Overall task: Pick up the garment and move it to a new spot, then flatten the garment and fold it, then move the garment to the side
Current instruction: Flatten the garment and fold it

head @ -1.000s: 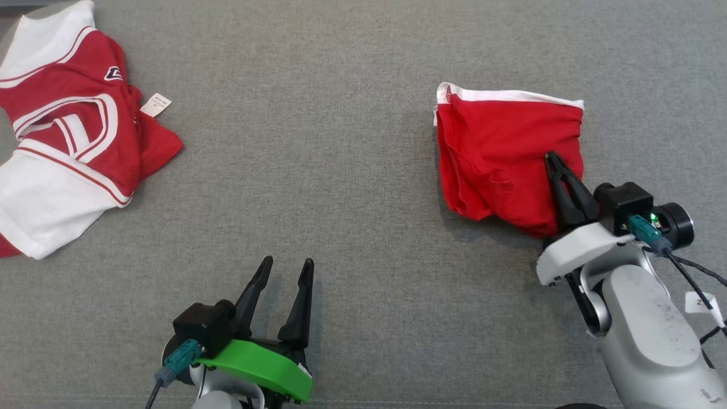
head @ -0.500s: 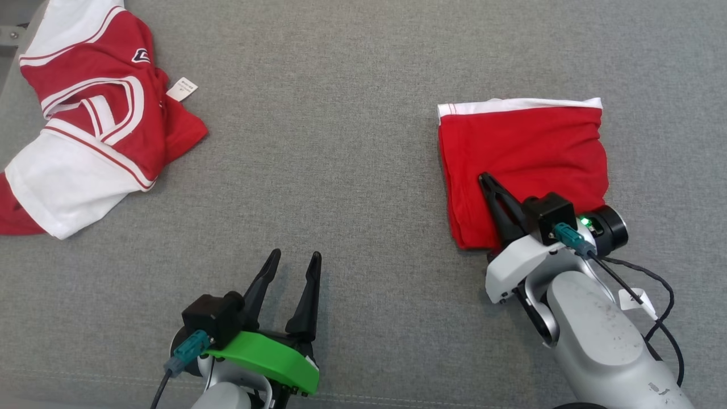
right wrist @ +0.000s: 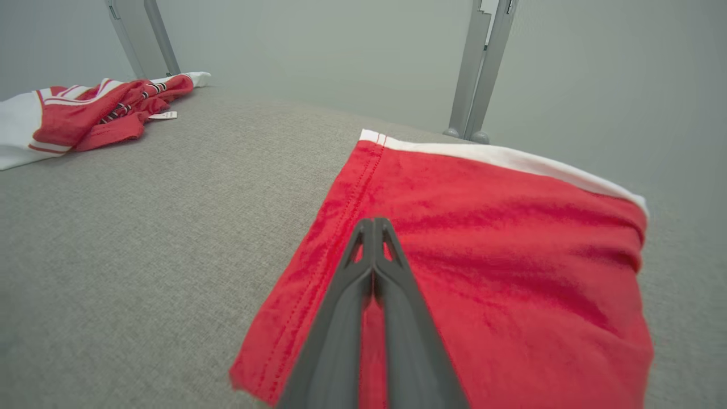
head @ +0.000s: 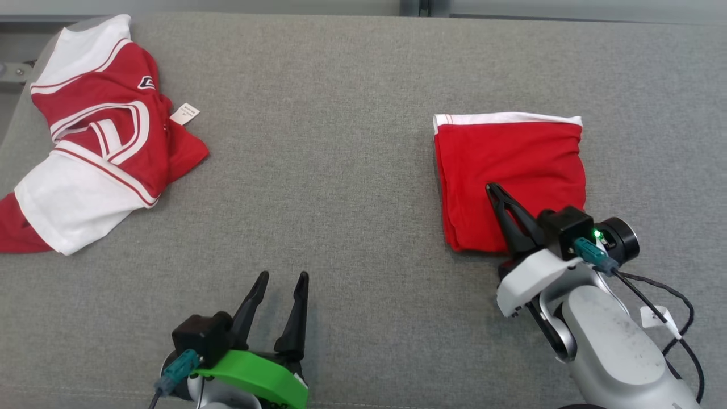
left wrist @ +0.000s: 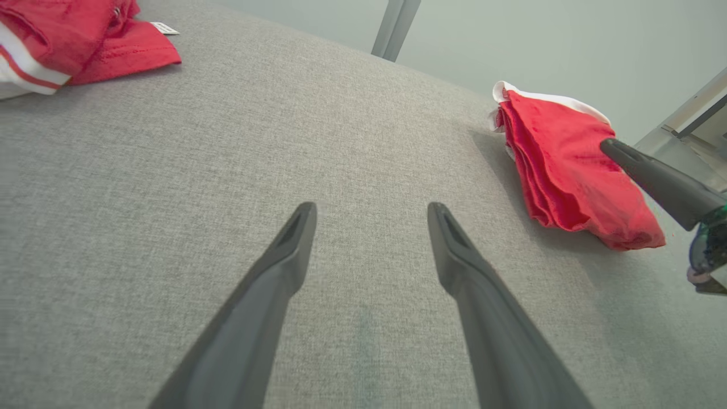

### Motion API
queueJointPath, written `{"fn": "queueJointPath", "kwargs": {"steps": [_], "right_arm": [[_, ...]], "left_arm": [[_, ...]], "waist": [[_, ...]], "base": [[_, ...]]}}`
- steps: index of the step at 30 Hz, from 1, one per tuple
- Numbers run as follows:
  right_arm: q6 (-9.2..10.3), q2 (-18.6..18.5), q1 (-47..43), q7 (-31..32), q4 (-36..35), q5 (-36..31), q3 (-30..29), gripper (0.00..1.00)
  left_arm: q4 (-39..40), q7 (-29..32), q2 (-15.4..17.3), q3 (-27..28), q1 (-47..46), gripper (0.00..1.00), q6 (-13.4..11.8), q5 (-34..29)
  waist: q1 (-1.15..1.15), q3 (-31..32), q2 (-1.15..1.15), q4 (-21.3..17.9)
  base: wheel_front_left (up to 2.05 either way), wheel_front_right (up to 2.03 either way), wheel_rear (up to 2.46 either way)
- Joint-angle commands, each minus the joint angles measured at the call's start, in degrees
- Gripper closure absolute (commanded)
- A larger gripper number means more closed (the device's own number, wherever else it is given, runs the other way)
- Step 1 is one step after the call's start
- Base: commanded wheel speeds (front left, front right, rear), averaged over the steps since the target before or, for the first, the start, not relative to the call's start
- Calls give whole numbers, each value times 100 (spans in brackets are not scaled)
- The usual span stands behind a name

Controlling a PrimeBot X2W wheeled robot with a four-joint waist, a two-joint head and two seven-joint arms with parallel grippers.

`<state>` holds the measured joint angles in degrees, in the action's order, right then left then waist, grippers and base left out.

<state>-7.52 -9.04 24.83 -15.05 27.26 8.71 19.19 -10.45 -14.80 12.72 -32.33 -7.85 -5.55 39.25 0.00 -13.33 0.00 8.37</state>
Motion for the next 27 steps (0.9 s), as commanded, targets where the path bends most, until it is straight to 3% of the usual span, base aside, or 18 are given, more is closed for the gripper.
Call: {"fn": "queueJointPath", "kwargs": {"steps": [1, 5, 7, 8, 18, 27], "right_arm": [[6, -79, -188, -18, -154, 45, -74, 100], [6, -227, -563, -18, -474, 81, -257, 75], [6, -286, -763, -18, -632, 69, -401, 50], [6, -305, -871, -18, -718, 72, -494, 0], [6, -351, -1978, -17, -1167, -11, -1519, 0], [6, -289, -2763, -18, -1345, -188, -2075, 0]], "left_arm": [[1, -44, 69, 81, 143, 0, -18, 37], [21, -42, 167, 223, 369, 0, -56, -6], [51, -43, 205, 304, 471, 0, -73, -77], [66, -43, 221, 356, 529, 0, -87, -112], [94, -39, 222, 788, 937, 0, 16, -466], [48, -33, -71, 1371, 1228, 0, 423, -1032]], "waist": [[0, 268, 0, -155], [0, 558, 0, -314], [0, 700, 0, -387], [0, 767, 0, -420], [0, 1278, 0, -587], [0, 1413, 0, -712]], "base": [[0, 0, 0], [0, 0, 0], [0, 0, 0], [0, 0, 0], [0, 0, 0], [0, 0, 0]]}}
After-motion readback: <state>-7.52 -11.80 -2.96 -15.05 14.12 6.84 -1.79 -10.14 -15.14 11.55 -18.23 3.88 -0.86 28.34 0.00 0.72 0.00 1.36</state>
